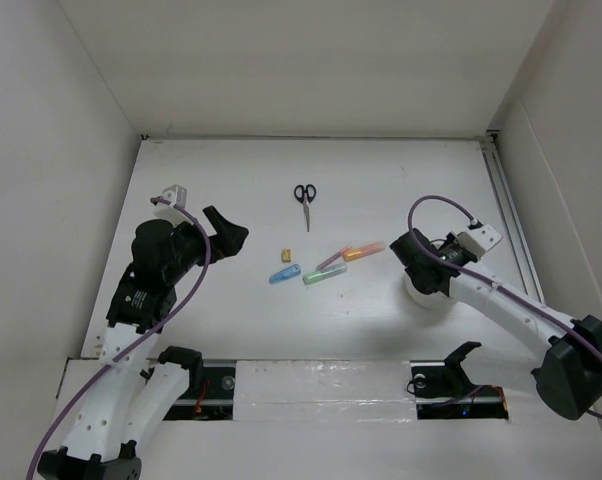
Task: Sort the stationery into containers
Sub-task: Place the pen in the storage box.
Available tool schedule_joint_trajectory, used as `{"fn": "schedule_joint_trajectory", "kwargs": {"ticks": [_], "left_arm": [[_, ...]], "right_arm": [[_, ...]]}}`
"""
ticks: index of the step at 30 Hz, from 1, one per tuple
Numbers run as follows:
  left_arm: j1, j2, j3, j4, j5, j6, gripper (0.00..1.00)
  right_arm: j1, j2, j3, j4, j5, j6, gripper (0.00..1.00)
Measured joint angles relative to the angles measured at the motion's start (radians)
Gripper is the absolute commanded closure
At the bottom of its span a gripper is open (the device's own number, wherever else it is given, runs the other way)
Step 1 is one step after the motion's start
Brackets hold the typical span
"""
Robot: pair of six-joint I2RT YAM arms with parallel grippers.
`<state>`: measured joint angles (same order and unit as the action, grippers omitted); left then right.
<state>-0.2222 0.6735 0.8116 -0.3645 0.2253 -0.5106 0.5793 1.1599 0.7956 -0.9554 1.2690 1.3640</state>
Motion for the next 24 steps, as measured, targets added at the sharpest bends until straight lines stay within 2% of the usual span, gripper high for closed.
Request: {"fn": "schedule_joint_trajectory", "kwargs": {"ticks": [4,7,11,16,21,24], "left_arm": [[0.0,0.0,0.0,0.0,0.0,0.0,0.0],[0.0,0.0,0.0,0.0,0.0,0.001,0.0],[0.0,0.0,0.0,0.001,0.003,0.001,0.0],[0.0,0.0,0.0,0.001,0.004,0.001,0.0],[0.0,0.0,0.0,0.002,0.004,0.001,0.0],[0.0,0.0,0.0,0.002,0.004,0.001,0.0]], "right_arm": [[0.019,-0.005,0.002,-0.02,0.002,0.032,0.72],[0.035,-0.017,0.006,-0.042,0.002,0.048,0.69],[0.046,-0.028,0.018,-0.064,0.002,0.066,0.53],[0.074,-0.027,0.034,-0.119,0.002,0.122,0.53],[0.148,-0.027,0.103,-0.249,-0.003,0.229,0.53],[0.205,-0.027,0.182,-0.311,0.001,0.277,0.35]]}}
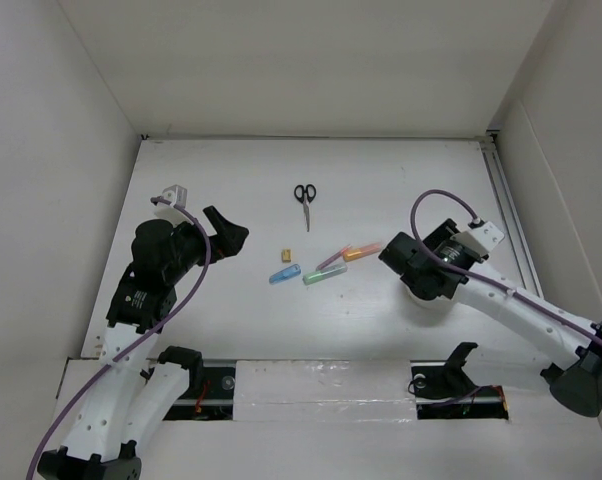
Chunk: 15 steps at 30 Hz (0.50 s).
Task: Sort the stationery into containers
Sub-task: Place the pen in the storage box, then pick up the pen from the center of the board.
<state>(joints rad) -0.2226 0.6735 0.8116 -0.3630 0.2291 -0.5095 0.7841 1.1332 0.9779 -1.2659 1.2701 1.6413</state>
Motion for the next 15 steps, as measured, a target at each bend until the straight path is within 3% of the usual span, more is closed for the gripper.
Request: {"fn": "schedule_joint_trajectory", "kwargs": {"ticks": [1,4,8,15], "left_arm": [[0.0,0.0,0.0,0.0,0.0,0.0,0.0],[0.0,0.0,0.0,0.0,-0.001,0.0,0.0],[0.0,0.0,0.0,0.0,-0.002,0.0,0.0],[0.0,0.01,0.0,0.0,-0.018,-0.001,0.0]], "right_arm": [[0.016,0.0,0.026,-0.011,0.003,0.006,0.26],[0.038,0.0,0.071,-0.027,0.012,0.013,0.23],[0.038,0.006,0.093,-0.051,0.013,0.013,0.0],[0.089,0.143,0.243,-0.07,0.022,-0.005,0.0]]}}
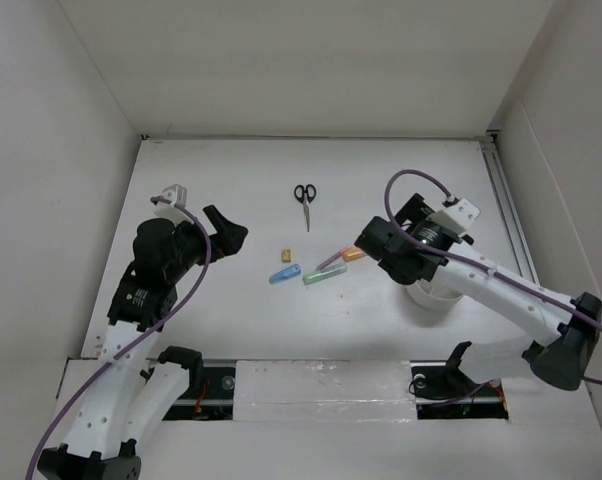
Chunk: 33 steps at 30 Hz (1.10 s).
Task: Sort the stationery into containers
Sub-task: Pick up the pen from the center of the board.
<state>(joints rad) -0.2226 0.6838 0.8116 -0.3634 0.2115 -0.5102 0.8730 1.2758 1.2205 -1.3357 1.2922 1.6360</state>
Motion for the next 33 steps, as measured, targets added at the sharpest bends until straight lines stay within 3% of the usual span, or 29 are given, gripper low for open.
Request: {"fn": "schedule_joint_trajectory", "kwargs": {"ticks": [6,14,18,33], "left_arm": [[0.0,0.002,0.0,-0.001,-0.05,-0.005,0.0],[0.0,-0.036,0.0,-0.017,-0.135,-0.029,0.0],[0.0,-0.072,0.0,-0.021,-0.151,-0.033,0.0],[0.0,-0.07,0.0,-0.023,-0.145,-0.037,0.0]], "right_arm": [[0.062,0.257,0.232,0.087,-0.048,-0.081,0.0],[0.055,0.587,0.489,0.277,-0.26,-0.134,0.04],[0.043,0.682,0.502,0.361,-0.372,-0.135,0.11],[-0.016,0.748,0.376,0.474,-0.565,-0.051,0.17]]}}
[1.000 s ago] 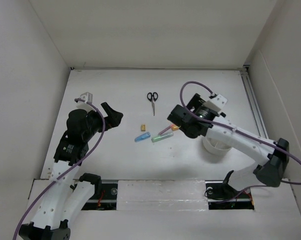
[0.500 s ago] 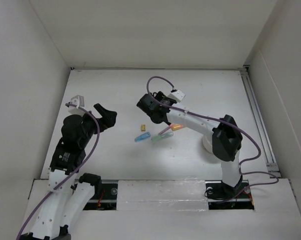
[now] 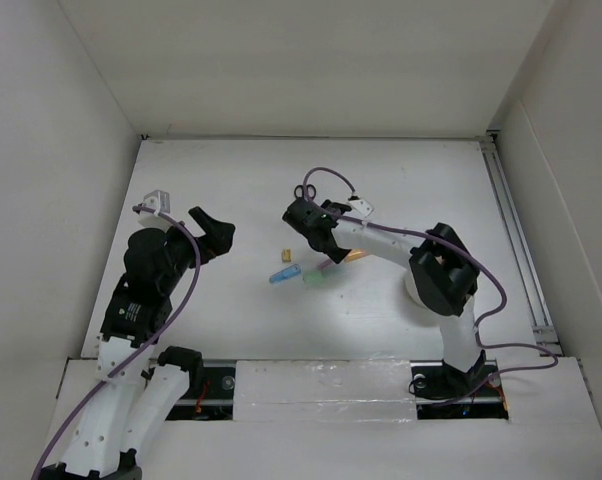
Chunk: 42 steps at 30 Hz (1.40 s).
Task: Sort the stationery into containers
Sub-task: Pick up the pen from the center of the board.
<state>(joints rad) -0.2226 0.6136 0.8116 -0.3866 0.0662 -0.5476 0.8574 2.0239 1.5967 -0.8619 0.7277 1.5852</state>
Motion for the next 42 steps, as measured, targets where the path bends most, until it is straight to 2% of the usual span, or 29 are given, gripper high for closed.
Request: {"fn": "schedule_joint_trajectory", "kwargs": {"ticks": [9,19,26,27,34,36,42], "left_arm": [[0.0,-0.002,0.0,0.0,0.012,0.0,0.0],[0.0,-0.002,0.0,0.0,0.012,0.0,0.0],[0.0,-0.002,0.0,0.0,0.012,0.0,0.0],[0.0,-0.002,0.0,0.0,0.012,0.0,0.0],[0.0,-0.002,0.0,0.0,0.017,0.0,0.0],[0.0,-0.002,0.0,0.0,0.019,0.0,0.0],[0.0,-0.004,0.0,0.0,0.02,0.0,0.0]], "right_arm": [[-0.006,0.021,-0.075,0.035,-0.052,0.017,0.18],[-0.019,0.054,-0.075,0.057,-0.065,0.018,0.19],[-0.047,0.056,-0.075,0.056,-0.086,0.018,0.34],[-0.051,0.057,-0.075,0.057,-0.089,0.018,0.41],[-0.06,0.06,-0.075,0.055,-0.1,0.013,0.42],[-0.062,0.06,-0.075,0.055,-0.105,0.006,0.51],[-0.071,0.066,-0.069,0.059,-0.115,-0.032,0.52]]}}
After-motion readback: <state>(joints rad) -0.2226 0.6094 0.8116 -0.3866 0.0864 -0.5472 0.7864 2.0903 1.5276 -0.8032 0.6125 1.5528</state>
